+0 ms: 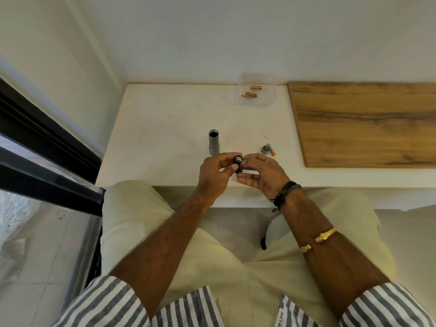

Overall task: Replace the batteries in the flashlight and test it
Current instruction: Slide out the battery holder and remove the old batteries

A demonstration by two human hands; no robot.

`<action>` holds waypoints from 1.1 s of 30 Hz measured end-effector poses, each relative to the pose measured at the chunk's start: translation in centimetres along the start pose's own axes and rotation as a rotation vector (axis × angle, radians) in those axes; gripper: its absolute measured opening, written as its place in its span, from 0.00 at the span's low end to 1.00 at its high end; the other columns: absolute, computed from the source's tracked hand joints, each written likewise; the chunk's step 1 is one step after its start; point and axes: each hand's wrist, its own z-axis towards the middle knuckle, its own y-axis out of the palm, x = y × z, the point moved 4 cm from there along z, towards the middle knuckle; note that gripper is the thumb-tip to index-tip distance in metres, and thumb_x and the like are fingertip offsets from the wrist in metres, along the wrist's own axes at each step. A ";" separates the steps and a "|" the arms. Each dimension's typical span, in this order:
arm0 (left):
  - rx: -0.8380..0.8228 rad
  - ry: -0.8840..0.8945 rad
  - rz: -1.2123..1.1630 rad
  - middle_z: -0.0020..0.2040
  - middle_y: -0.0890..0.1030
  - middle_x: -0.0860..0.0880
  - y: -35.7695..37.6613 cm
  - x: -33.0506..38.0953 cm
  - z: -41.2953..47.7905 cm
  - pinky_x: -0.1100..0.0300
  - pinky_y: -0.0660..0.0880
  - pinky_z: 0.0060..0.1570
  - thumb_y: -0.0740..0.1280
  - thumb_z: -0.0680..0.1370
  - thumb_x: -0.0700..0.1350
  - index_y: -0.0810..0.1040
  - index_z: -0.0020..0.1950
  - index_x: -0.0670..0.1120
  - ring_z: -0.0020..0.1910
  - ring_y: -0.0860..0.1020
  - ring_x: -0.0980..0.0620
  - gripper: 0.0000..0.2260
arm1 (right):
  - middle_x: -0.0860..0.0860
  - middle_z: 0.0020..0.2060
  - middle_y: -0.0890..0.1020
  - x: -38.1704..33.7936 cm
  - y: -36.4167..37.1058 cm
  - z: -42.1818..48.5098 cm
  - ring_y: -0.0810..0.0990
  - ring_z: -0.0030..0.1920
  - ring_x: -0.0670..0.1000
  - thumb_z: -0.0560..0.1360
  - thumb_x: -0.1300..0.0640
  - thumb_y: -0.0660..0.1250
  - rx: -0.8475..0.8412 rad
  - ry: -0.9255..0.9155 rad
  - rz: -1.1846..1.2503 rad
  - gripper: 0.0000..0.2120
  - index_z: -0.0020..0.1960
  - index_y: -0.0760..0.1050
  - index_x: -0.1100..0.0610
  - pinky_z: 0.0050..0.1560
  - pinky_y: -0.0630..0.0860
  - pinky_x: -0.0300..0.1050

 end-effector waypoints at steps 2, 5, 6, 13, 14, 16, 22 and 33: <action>-0.006 0.015 0.011 0.56 0.85 0.47 -0.1 0.0 0.1 0.47 0.77 0.62 0.70 0.77 0.36 0.81 0.63 0.44 0.54 0.83 0.53 0.15 | 0.60 0.49 0.84 0.0 -0.1 0.0 0.84 0.46 0.60 0.77 0.64 0.70 -0.007 0.000 0.001 0.03 0.51 0.81 0.58 0.48 0.85 0.49; -0.009 0.032 0.042 0.56 0.85 0.47 -0.2 0.0 0.1 0.48 0.77 0.62 0.70 0.77 0.36 0.81 0.63 0.44 0.54 0.83 0.52 0.15 | 0.60 0.50 0.84 0.1 0.0 0.0 0.85 0.46 0.60 0.78 0.62 0.70 -0.006 0.013 -0.014 0.03 0.51 0.80 0.58 0.48 0.85 0.49; -0.008 0.034 0.050 0.56 0.84 0.47 -0.2 0.0 0.1 0.49 0.77 0.62 0.70 0.77 0.37 0.81 0.63 0.44 0.54 0.83 0.52 0.15 | 0.59 0.50 0.83 0.2 0.0 0.0 0.85 0.46 0.60 0.78 0.62 0.70 -0.004 0.021 -0.023 0.03 0.51 0.80 0.58 0.47 0.85 0.49; -0.020 0.073 0.133 0.56 0.84 0.47 0.1 0.2 0.0 0.59 0.76 0.61 0.70 0.77 0.37 0.81 0.62 0.44 0.54 0.83 0.52 0.13 | 0.63 0.51 0.81 0.3 0.1 0.4 0.85 0.46 0.61 0.77 0.64 0.69 0.012 0.035 -0.021 0.03 0.50 0.79 0.59 0.44 0.85 0.49; -0.023 0.075 0.147 0.56 0.84 0.47 0.2 0.2 0.1 0.60 0.76 0.60 0.70 0.77 0.37 0.81 0.62 0.44 0.54 0.83 0.52 0.13 | 0.63 0.51 0.81 0.4 0.1 0.5 0.85 0.46 0.61 0.77 0.64 0.68 0.020 0.033 -0.017 0.03 0.50 0.79 0.60 0.44 0.85 0.49; -0.020 0.078 0.157 0.56 0.84 0.48 0.4 0.2 0.1 0.65 0.76 0.58 0.69 0.78 0.37 0.81 0.62 0.44 0.53 0.83 0.53 0.13 | 0.63 0.51 0.81 0.4 0.1 0.5 0.85 0.47 0.61 0.77 0.64 0.68 0.034 0.030 -0.006 0.03 0.50 0.78 0.60 0.44 0.85 0.49; 0.037 0.064 0.146 0.55 0.85 0.48 0.3 0.0 0.0 0.78 0.72 0.52 0.70 0.78 0.38 0.81 0.62 0.44 0.51 0.82 0.58 0.13 | 0.63 0.51 0.81 0.7 0.0 0.7 0.86 0.47 0.62 0.75 0.66 0.68 0.042 0.035 0.037 0.04 0.49 0.78 0.60 0.46 0.85 0.51; 0.097 -0.010 0.010 0.54 0.85 0.48 -0.1 -0.4 0.2 0.65 0.77 0.56 0.70 0.77 0.40 0.82 0.60 0.44 0.52 0.83 0.54 0.12 | 0.61 0.48 0.87 -0.3 0.0 0.2 0.88 0.46 0.61 0.76 0.60 0.74 0.106 -0.160 -0.143 0.08 0.53 0.82 0.62 0.49 0.85 0.53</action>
